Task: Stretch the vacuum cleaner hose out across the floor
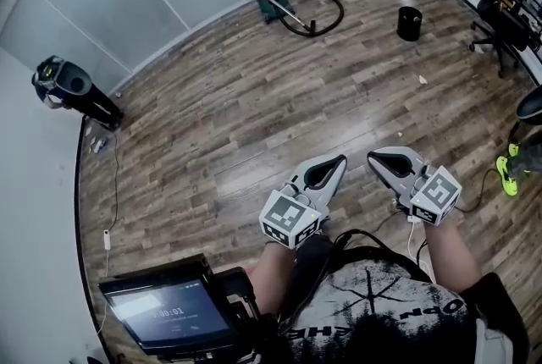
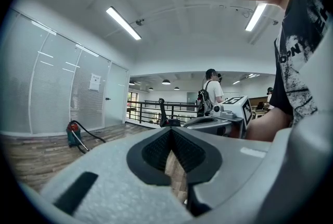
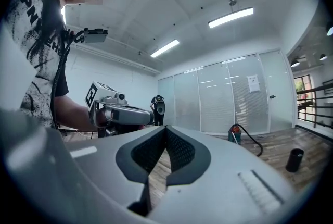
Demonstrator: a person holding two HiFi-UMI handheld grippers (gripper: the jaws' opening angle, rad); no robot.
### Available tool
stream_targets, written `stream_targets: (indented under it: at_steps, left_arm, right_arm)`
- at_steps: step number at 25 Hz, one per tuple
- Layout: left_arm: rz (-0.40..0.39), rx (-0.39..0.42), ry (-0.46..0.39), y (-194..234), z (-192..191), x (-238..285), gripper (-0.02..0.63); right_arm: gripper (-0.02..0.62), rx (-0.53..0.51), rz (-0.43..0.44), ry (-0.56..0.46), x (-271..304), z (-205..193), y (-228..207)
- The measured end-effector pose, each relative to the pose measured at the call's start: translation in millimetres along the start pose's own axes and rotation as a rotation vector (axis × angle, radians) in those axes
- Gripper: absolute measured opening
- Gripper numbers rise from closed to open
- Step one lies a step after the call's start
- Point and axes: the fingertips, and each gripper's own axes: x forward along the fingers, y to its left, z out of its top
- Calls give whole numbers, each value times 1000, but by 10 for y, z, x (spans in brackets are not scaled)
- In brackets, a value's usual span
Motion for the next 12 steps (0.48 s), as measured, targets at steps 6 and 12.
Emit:
stream_targets:
  at_steps: [6, 12]
  left_arm:
    - [-19, -21, -25, 667, 20, 20, 0]
    - [-94, -67, -8, 1358, -77, -57, 0]
  right_arm:
    - [6, -13, -35, 38, 508, -6, -276]
    - [6, 6, -73, 52, 1285, 84, -499]
